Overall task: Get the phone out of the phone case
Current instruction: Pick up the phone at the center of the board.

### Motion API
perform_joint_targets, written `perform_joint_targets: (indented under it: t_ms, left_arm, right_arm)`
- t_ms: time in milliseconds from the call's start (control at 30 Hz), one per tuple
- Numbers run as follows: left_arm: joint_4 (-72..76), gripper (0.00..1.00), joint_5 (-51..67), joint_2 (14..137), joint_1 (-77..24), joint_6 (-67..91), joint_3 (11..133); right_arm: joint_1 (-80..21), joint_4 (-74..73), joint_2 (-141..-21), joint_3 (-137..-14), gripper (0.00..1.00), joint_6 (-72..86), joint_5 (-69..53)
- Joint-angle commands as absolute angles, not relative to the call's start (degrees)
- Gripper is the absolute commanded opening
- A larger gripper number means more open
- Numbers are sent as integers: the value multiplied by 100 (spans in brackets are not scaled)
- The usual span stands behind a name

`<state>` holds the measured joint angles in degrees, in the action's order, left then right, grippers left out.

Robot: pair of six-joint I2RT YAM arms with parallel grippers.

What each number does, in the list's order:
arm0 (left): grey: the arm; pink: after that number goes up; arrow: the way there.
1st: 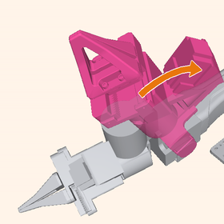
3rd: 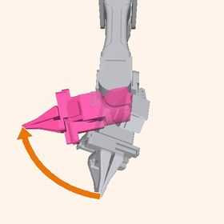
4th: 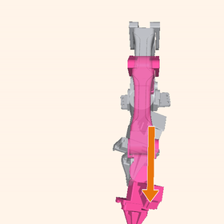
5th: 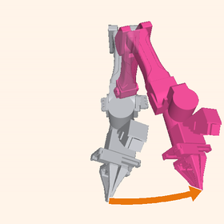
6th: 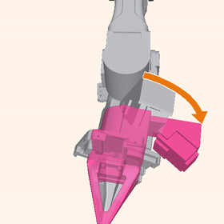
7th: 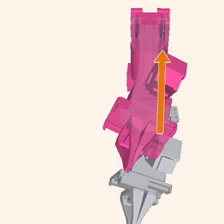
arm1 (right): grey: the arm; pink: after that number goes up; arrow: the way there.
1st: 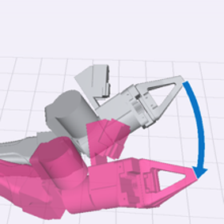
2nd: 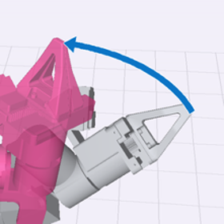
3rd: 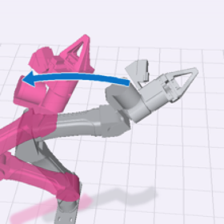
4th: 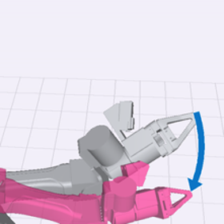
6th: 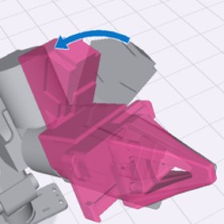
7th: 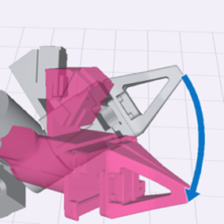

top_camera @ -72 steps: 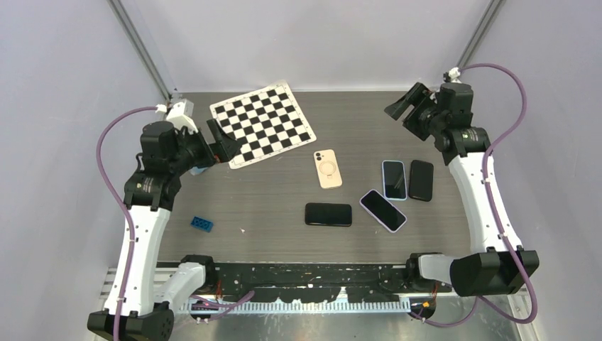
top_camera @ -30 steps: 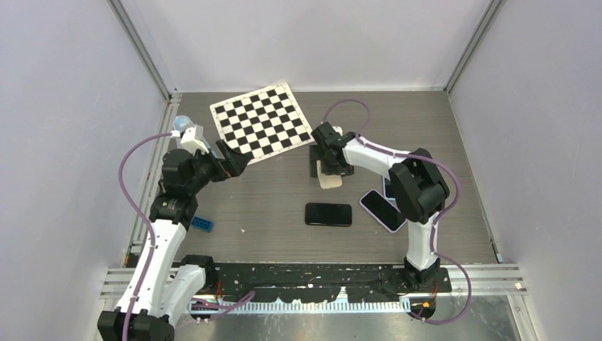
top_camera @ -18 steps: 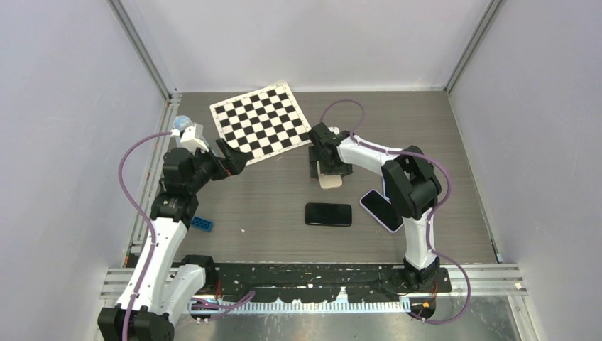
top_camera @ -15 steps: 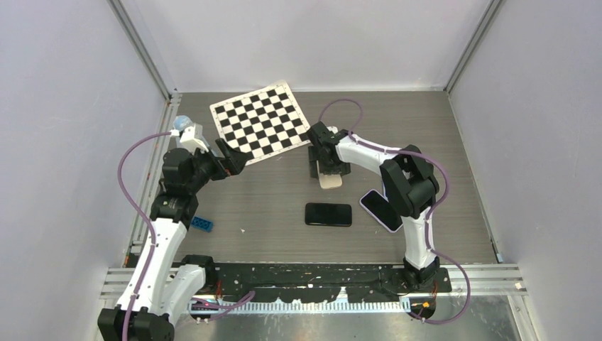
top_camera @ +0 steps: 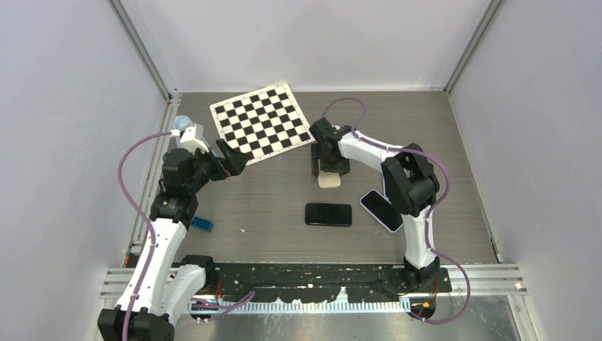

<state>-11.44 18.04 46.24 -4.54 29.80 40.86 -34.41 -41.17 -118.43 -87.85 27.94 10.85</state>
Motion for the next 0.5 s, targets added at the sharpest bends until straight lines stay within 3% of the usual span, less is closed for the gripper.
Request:
perform_joint_targets:
  t_ms: [0, 333, 467]
  left_arm:
    - [-1011, 98, 2254, 4743, -471, 3129, 4277]
    - [-223, 96, 2855, 5515, -536, 4416, 3676]
    - [-326, 94, 2814, 5826, -614, 4597, 3731]
  right_arm:
    - [-3289, -3047, -11296, -8628, 49, 3233, 41]
    - [-2919, -1044, -10857, -7714, 49, 4400, -2450]
    - [-2909, 393, -10920, -7366, 49, 5121, -3477]
